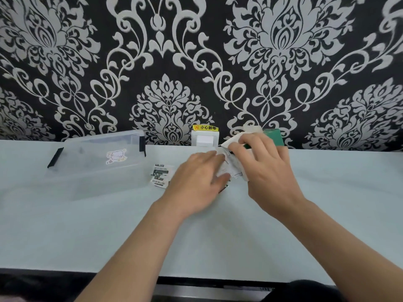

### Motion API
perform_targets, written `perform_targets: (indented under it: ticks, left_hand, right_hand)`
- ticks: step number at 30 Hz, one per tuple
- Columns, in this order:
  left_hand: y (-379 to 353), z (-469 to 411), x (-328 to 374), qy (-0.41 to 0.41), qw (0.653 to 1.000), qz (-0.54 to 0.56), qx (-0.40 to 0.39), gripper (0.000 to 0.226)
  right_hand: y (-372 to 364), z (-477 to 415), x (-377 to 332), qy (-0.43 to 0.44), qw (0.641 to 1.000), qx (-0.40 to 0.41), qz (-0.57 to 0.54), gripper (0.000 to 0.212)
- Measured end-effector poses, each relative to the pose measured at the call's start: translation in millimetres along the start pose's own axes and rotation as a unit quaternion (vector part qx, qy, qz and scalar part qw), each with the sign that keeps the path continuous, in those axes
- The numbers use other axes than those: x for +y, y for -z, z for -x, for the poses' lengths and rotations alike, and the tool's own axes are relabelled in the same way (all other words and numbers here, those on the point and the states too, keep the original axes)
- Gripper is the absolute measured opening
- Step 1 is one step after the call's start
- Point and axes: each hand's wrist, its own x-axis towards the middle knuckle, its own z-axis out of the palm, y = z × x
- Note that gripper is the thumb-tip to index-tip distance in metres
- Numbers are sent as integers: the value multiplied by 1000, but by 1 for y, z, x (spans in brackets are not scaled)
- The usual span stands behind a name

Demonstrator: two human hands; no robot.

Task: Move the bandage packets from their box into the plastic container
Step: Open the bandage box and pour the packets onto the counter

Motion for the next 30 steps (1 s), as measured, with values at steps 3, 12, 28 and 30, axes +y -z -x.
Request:
perform_targets:
  ticks: [3, 12, 28, 30]
  left_hand:
    - [-13, -3, 4, 5, 996, -58, -67, 45]
    - [-8, -9, -1, 37, 997, -69, 10, 39]
    - [-16, -4, 24, 9, 998, -38, -49, 67]
    - [-19, -5, 28, 19, 997, -47, -52, 66]
  right_hand:
    - [-2, 3, 6, 31, 999, -18, 21, 74]
    - [-6, 11, 29, 86, 992, 47, 86, 60]
    - [-3, 12, 53, 120, 974, 66, 180, 69]
    - [-2, 12, 57, 98, 979, 71, 162, 57]
